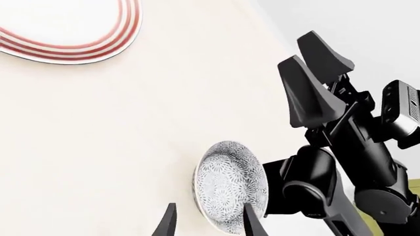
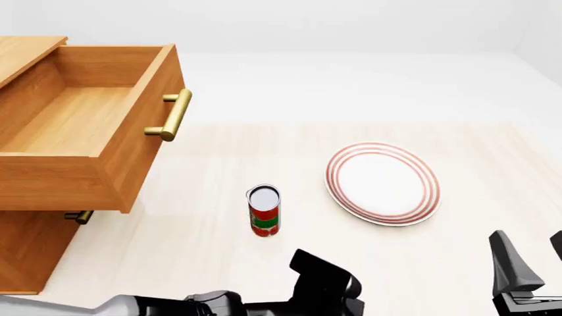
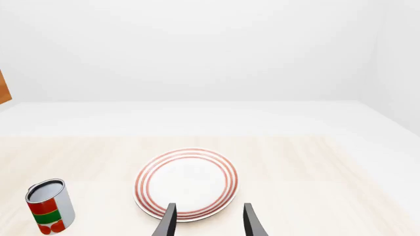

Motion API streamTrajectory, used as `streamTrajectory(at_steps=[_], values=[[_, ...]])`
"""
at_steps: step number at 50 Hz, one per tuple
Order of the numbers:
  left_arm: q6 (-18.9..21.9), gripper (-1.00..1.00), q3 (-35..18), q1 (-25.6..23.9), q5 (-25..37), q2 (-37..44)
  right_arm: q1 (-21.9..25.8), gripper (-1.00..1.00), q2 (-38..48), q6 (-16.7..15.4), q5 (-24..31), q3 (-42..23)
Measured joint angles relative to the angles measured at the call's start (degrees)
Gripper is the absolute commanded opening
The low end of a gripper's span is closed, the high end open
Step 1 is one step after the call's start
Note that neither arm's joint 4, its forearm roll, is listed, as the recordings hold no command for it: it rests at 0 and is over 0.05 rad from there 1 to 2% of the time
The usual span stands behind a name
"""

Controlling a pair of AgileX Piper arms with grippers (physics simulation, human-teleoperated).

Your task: Put the bowl in the top drawer of the cabinet.

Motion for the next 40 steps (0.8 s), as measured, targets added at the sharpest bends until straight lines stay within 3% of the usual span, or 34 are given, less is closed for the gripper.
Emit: streamTrajectory(at_steps=[40], values=[[-1.57, 1.00, -2.37, -1.25, -1.44, 6.53, 0.00, 1.00, 0.00, 0.00, 0.00, 0.00]])
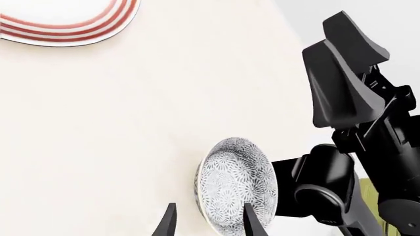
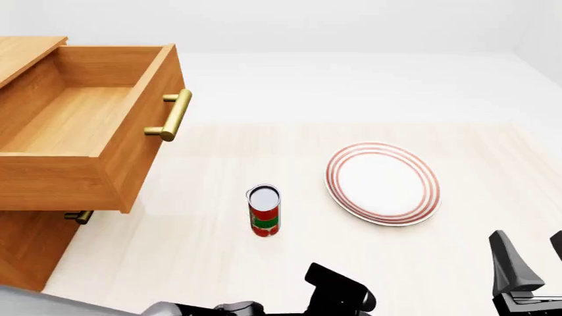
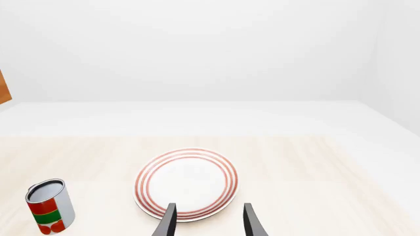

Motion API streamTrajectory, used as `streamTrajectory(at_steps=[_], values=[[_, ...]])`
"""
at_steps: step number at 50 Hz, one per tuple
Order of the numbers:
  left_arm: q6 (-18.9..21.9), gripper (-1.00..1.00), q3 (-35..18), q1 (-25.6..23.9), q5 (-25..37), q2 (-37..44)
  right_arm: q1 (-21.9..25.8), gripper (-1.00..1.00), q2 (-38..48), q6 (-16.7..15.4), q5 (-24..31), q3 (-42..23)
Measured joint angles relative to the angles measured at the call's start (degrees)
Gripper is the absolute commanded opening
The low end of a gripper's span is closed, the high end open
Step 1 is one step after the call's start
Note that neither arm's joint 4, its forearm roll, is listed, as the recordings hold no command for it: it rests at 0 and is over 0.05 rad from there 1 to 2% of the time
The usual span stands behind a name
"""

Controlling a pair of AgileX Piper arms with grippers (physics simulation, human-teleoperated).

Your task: Put the bowl in the top drawer of the cabinet.

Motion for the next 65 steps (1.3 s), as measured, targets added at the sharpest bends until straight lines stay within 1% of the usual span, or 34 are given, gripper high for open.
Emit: streamTrajectory(at_steps=[36, 65], values=[[-1.37, 1.00, -1.72, -0.97, -1.59, 4.37, 0.00, 1.00, 0.00, 0.00, 0.00, 0.00], [-2.04, 1.00, -2.83, -0.40, -2.69, 7.16, 0.00, 1.00, 0.00, 0.00, 0.00, 0.00]])
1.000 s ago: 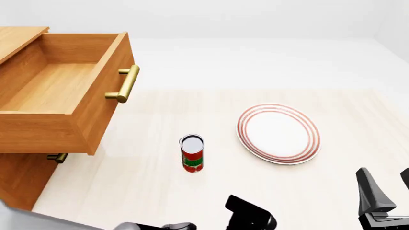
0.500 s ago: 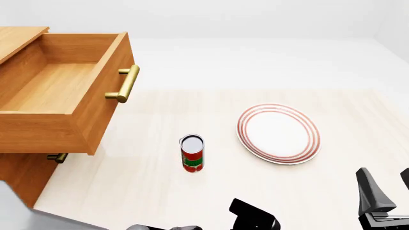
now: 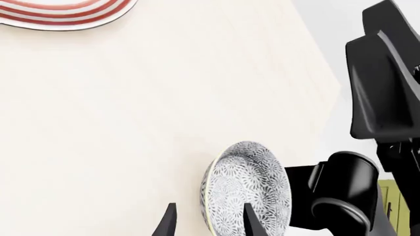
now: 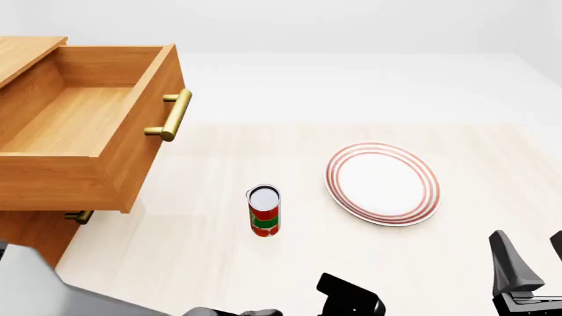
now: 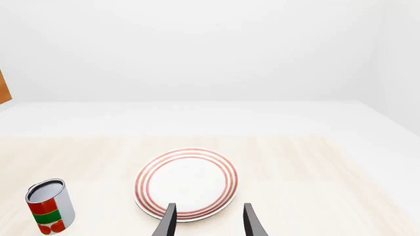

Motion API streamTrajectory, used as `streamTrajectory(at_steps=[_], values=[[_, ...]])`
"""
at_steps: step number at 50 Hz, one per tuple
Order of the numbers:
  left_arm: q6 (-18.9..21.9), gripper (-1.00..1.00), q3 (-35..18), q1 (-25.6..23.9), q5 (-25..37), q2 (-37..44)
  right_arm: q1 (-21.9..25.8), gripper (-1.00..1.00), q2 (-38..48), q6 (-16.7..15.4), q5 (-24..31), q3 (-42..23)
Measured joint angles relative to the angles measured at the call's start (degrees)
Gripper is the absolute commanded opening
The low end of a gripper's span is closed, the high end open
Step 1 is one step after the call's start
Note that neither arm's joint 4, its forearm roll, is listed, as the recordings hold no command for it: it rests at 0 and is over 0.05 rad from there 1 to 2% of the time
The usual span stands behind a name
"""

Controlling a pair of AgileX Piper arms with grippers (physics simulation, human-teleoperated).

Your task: Put the bowl in the top drawer of the cabinet.

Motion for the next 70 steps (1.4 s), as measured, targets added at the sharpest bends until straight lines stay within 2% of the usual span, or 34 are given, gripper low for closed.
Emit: streamTrajectory(at_steps=[58, 59, 70], values=[[-2.09, 1.00, -1.85, -0.51, -3.29, 6.67, -0.08, 1.00, 0.07, -0.02, -0.26, 0.21], [-2.09, -1.00, -1.88, -0.49, -3.33, 6.75, -0.08, 1.00, 0.07, -0.02, -0.26, 0.21], [-1.58, -1.00, -2.06, 0.28, -2.87, 6.64, -0.09, 1.00, 0.11, -0.03, -0.28, 0.19]])
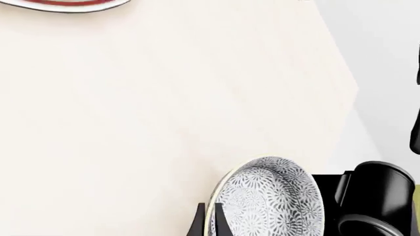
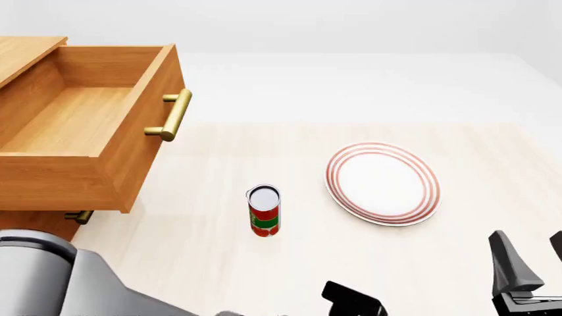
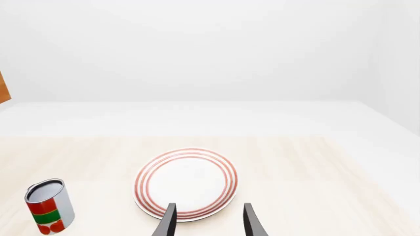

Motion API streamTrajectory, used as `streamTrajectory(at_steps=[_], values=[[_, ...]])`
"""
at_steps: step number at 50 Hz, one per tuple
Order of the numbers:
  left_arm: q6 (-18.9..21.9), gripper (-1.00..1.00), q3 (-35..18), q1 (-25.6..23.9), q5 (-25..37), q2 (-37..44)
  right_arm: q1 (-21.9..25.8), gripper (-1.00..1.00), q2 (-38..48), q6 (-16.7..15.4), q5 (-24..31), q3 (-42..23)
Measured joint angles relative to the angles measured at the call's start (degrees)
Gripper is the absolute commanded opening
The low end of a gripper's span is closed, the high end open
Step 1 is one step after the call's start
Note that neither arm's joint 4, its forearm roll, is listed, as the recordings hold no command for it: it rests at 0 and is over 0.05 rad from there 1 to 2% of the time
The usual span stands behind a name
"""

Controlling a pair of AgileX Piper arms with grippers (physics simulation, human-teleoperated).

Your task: Put the bowl in the top drawer of the cabinet.

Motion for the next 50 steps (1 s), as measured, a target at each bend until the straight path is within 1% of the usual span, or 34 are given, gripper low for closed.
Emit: streamTrajectory(at_steps=[11, 33, 50], values=[[1.19, -1.00, 0.65, 1.32, 1.66, -2.25, -0.01, 1.00, 0.01, 0.00, 0.02, -0.03], [4.18, -1.00, 2.69, 5.56, 5.59, -9.18, -0.01, 1.00, -0.12, 0.00, 0.29, -0.18], [6.40, -1.00, 2.94, 8.86, 9.45, -14.29, -0.01, 1.00, -0.13, -0.01, 0.35, -0.22]])
